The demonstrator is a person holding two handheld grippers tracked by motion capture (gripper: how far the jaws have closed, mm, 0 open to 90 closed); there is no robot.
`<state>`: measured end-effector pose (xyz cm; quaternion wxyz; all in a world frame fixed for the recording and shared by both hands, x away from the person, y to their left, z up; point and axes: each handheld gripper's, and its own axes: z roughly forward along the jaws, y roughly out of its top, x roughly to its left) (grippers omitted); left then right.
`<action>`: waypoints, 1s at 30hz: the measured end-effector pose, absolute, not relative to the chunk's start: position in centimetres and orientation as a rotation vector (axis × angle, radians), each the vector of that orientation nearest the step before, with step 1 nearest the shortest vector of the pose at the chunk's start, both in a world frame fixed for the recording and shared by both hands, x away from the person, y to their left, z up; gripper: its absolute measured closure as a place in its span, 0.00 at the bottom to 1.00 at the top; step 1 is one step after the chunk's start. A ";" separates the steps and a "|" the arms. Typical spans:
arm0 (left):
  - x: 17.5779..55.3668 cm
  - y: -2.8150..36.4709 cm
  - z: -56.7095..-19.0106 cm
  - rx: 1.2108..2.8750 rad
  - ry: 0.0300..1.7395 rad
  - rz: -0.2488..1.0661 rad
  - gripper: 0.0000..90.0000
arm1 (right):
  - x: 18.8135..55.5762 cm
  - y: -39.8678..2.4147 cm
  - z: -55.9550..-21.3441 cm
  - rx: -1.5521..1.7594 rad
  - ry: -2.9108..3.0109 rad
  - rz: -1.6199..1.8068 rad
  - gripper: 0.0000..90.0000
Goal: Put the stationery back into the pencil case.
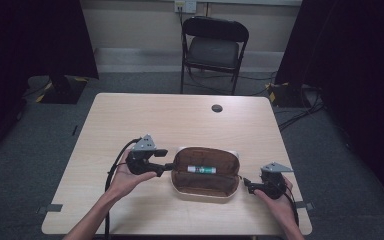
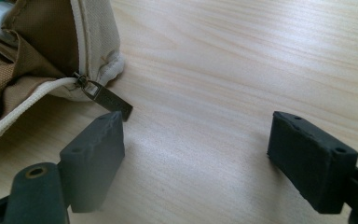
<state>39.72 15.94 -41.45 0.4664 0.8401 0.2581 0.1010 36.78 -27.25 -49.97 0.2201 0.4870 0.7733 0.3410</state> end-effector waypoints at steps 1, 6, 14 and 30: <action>39.7 16.3 -41.5 2.057 0.649 0.258 0.41 | 36.8 -27.3 -50.0 1.348 2.139 0.942 0.19; 39.6 18.2 -41.9 2.069 0.689 0.301 0.32 | 37.0 -27.2 -50.0 1.345 2.142 0.943 0.19; 39.1 20.8 -42.5 2.069 0.749 0.338 0.25 | 37.1 -27.2 -50.0 1.342 2.141 0.943 0.19; 37.5 28.0 -45.2 2.086 0.940 0.391 0.18 | 37.1 -27.2 -50.0 1.341 2.141 0.940 0.19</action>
